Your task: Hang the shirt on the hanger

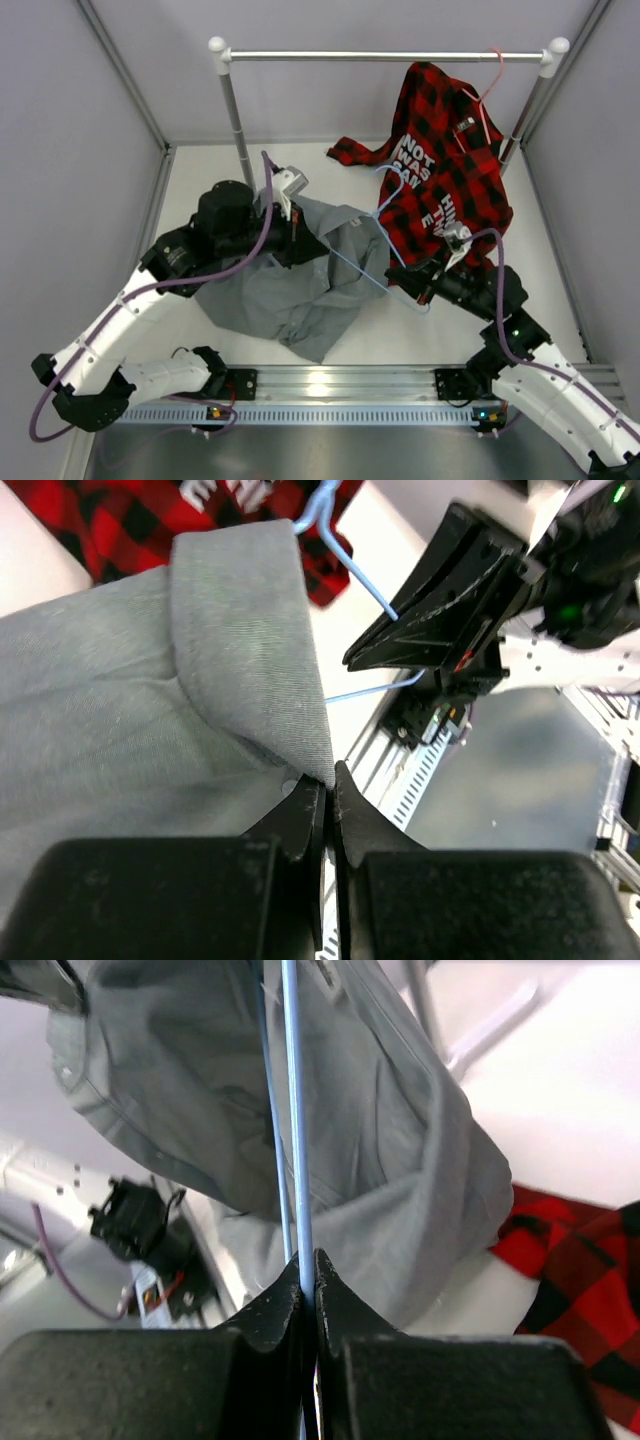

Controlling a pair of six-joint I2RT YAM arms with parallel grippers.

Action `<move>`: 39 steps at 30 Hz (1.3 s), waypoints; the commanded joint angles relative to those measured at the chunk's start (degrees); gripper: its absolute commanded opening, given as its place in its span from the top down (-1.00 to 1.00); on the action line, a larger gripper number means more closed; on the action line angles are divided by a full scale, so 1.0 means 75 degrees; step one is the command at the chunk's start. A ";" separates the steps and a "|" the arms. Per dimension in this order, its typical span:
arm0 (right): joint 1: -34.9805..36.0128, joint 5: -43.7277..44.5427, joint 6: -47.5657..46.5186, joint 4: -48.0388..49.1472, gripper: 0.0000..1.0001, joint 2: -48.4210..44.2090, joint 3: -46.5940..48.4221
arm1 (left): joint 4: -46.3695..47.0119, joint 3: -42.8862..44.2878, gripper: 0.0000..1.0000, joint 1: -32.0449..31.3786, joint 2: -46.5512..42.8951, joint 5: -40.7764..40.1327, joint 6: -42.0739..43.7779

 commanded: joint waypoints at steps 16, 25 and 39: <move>0.1106 -0.1216 -0.0249 0.2429 1.00 0.1374 0.0737 | -0.1226 0.2134 1.00 -0.0115 0.0949 -0.0693 0.0859; 0.1329 -0.0805 -0.0133 0.3295 1.00 0.1914 0.1124 | -0.1215 0.2158 1.00 -0.0303 0.0739 0.0646 0.1292; 0.2560 0.1139 -0.0203 0.5919 1.00 0.1926 0.0656 | -0.1975 0.4207 -0.48 -0.0314 0.1066 0.1961 0.2111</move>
